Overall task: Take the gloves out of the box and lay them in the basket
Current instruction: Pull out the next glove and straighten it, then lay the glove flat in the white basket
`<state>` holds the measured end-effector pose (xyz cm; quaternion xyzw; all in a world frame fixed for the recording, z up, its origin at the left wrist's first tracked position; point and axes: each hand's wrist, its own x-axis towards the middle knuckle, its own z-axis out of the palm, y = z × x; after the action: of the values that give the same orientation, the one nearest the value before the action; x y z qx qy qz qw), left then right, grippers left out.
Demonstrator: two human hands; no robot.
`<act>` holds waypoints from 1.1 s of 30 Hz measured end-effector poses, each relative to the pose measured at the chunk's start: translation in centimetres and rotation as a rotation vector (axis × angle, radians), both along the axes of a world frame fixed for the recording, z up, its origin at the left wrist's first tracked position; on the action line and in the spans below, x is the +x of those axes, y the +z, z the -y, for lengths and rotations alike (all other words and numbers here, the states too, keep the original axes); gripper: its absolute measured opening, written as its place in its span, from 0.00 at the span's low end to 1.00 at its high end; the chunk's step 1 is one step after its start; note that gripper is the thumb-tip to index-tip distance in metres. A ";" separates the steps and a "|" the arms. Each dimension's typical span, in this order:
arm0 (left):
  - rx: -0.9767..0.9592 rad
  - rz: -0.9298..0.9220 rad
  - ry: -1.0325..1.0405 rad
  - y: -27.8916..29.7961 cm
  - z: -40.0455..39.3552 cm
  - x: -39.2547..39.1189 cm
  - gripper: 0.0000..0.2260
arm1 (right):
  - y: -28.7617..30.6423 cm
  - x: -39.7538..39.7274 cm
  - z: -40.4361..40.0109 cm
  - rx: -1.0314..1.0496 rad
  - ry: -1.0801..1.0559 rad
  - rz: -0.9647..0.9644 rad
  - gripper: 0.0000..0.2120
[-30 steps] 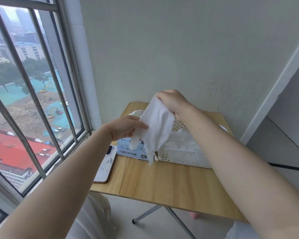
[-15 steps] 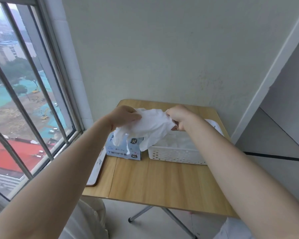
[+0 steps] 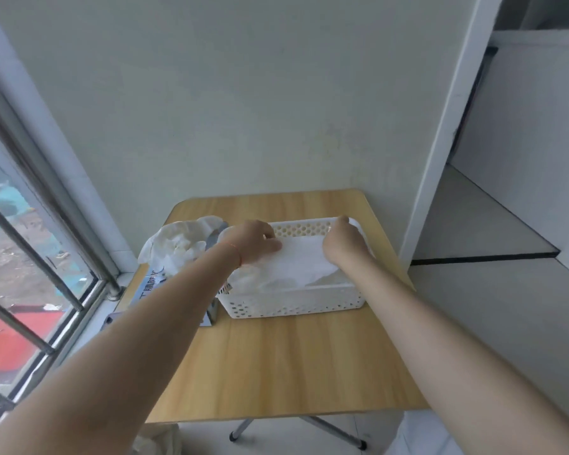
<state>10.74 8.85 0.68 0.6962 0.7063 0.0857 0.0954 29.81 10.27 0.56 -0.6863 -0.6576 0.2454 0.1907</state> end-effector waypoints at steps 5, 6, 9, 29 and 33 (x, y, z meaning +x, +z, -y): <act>0.212 -0.140 -0.069 -1.1 0.2 0.9 0.10 | -0.9 0.5 0.0 0.010 0.067 0.235 0.34; 0.270 -0.143 -0.099 -0.9 0.4 1.2 0.11 | -0.9 0.5 0.0 0.003 0.078 0.258 0.34; 0.262 -0.043 -0.157 -0.2 1.5 2.3 0.09 | -0.8 0.2 0.0 -0.017 0.107 0.330 0.35; 0.492 0.131 0.336 2.3 5.4 -6.8 0.08 | 1.9 -8.4 2.1 0.529 0.361 0.570 0.13; 0.402 0.174 0.481 1.5 6.7 -12.7 0.16 | 2.3 -14.3 2.9 0.478 0.526 0.354 0.09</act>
<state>-1.97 2.15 2.16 0.5044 0.8086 0.3027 -0.0072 15.55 7.38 2.81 -0.4625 -0.8721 0.0038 0.1594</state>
